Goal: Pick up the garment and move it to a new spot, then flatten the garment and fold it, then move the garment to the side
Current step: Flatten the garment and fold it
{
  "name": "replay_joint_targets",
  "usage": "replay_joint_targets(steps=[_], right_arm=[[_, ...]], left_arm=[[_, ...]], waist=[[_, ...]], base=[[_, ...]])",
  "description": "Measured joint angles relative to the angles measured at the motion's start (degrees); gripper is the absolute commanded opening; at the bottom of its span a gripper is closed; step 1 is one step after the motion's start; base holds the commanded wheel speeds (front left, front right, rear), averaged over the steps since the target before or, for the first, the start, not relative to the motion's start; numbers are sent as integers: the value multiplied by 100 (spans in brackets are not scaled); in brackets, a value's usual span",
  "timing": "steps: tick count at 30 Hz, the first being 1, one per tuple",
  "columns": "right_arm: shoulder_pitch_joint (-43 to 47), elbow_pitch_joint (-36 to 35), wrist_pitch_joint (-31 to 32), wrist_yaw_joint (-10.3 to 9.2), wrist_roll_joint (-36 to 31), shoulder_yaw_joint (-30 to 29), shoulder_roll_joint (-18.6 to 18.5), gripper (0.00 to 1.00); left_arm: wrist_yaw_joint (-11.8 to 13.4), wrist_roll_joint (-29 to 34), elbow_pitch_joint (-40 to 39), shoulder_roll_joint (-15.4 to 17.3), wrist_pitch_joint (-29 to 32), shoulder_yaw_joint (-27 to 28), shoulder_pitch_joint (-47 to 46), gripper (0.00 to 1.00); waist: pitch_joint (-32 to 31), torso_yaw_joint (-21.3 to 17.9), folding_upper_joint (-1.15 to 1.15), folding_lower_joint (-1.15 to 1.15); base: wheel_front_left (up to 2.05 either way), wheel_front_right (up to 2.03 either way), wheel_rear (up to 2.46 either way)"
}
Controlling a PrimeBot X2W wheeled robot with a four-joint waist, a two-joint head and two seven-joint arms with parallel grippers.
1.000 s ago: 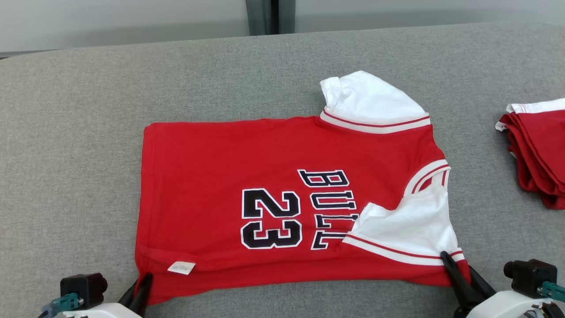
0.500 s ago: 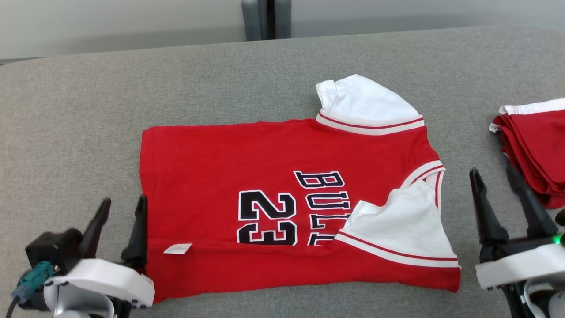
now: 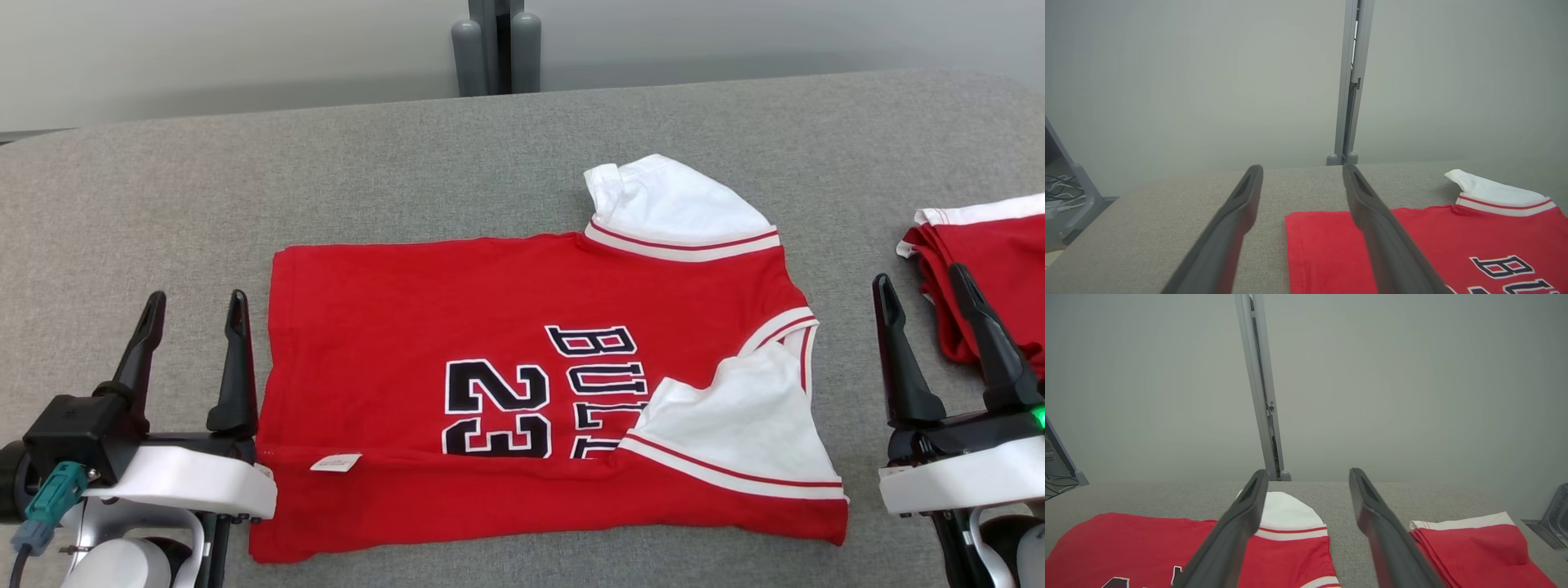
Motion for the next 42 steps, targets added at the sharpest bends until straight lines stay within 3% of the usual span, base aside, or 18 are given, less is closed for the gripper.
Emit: replay_joint_targets(steps=[8,12,17,22,28,38,39,40,41,42], right_arm=[[-4,1,49,0,41,-22,32,100],[-18,-3,52,0,55,-7,44,100],[-164,11,54,0,101,80,43,100],[-310,198,-21,0,157,215,42,100],[-536,485,-191,0,259,402,53,100],[-727,833,-347,0,352,400,31,100],[-755,872,-348,0,364,399,19,100],[-755,872,-348,0,364,399,19,100],[-781,913,-347,0,391,394,4,100],[-840,959,-347,0,425,386,-20,100]], left_arm=[[-8,1,51,-1,38,-71,-18,100],[-163,0,112,9,70,-137,-320,100],[-654,-266,614,-47,428,-253,-1134,100],[-1269,-575,1894,-122,935,-426,-1992,100],[-1825,-1024,3507,-164,1403,-422,-2647,100],[-2415,-1348,4977,-240,1667,-394,-3321,100],[-2461,-1350,5053,-264,1667,-407,-3377,85],[-2461,-1350,5053,-264,1667,-407,-3377,51],[-2493,-1350,5115,-285,1629,-409,-3415,0],[-2529,-1350,5165,-304,1597,-425,-3437,0]], waist=[[35,-4,0,0],[97,2,0,0],[305,-32,0,0],[526,-186,0,0],[801,-433,0,0],[1105,-621,0,0],[1108,-615,0,0],[1108,-615,0,0],[1109,-608,0,0],[1109,-600,0,0]], base=[[0,0,0],[0,0,0],[0,0,0],[0,0,0],[0,0,0],[0,0,0],[0,0,0],[0,0,0],[0,0,0],[0,0,0]])
